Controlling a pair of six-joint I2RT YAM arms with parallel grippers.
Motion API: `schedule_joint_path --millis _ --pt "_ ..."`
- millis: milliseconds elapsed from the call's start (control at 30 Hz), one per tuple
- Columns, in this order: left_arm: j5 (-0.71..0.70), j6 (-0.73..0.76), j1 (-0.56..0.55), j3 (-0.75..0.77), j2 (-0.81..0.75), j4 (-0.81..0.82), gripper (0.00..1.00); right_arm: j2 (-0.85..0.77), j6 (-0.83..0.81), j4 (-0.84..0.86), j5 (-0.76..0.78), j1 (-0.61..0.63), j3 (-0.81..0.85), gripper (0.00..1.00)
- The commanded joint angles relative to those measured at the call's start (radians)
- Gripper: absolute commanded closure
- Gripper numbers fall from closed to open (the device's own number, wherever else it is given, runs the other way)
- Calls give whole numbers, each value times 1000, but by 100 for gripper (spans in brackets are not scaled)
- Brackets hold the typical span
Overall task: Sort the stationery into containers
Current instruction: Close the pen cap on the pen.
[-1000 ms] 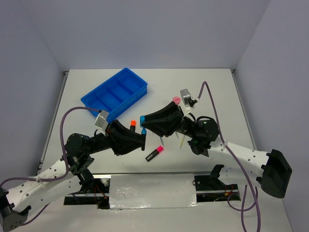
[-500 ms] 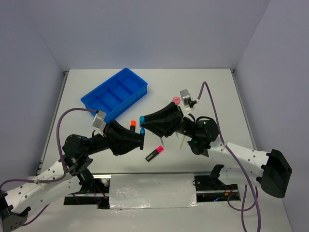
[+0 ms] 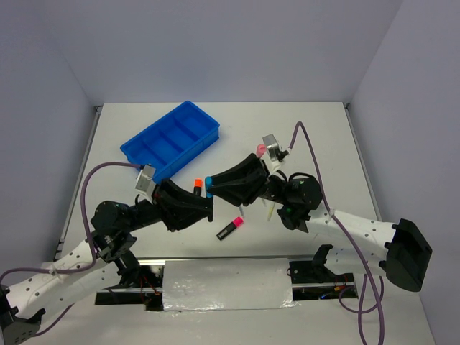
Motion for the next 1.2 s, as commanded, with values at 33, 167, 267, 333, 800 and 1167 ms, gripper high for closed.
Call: schedule_joint_path --millis 33,167,267,333,800,1167 --pt "-13 36 -3 53 -18 23 100 4 -13 65 -34 8 -4 85" --pt "-24 60 -4 62 -31 -1 100 11 -8 70 -55 11 0 82" --pt "-38 77 -4 71 -37 -24 100 19 1 84 -61 9 -3 78" --pt "-53 94 -4 78 -40 -37 100 28 10 98 -63 8 -6 74" --pt "-75 158 -4 90 -27 -90 100 2 4 85 -54 11 -10 15" --pt "-240 345 -4 162 -52 -302 100 -189 -170 -329 224 11 -27 2"
